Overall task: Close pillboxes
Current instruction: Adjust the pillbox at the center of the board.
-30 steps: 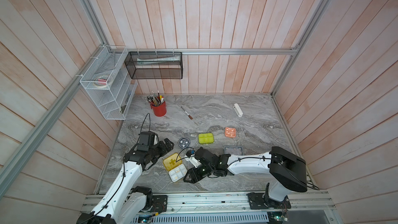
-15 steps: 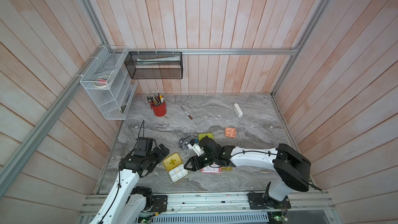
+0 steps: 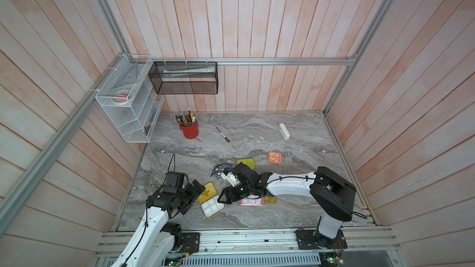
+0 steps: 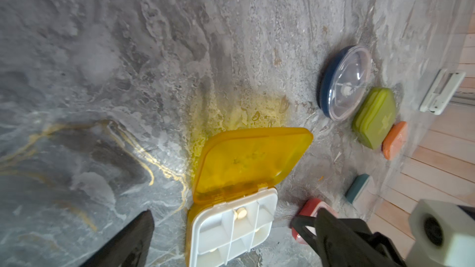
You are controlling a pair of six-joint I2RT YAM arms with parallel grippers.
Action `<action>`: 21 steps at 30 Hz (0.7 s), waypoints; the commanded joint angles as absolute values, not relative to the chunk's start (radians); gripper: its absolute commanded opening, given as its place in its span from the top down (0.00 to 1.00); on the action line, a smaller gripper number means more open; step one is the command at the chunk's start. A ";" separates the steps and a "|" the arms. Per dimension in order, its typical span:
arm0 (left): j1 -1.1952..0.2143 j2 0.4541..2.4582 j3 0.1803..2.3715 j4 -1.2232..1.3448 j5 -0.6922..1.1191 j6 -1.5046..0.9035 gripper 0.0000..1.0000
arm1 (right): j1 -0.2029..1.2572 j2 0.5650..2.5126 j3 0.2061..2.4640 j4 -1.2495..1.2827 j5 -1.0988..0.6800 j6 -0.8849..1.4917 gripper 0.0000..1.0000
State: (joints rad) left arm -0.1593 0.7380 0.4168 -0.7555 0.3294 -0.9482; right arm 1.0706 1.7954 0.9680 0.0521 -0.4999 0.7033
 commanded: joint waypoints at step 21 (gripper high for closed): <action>-0.291 0.737 0.248 -0.438 0.467 -1.123 0.00 | 1.052 1.829 0.977 0.049 -0.506 0.698 0.35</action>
State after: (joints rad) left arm -0.2855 0.7261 0.2661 -0.4938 0.4637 -1.1019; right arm 1.0634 1.8309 0.9752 0.0525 -0.5140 0.7033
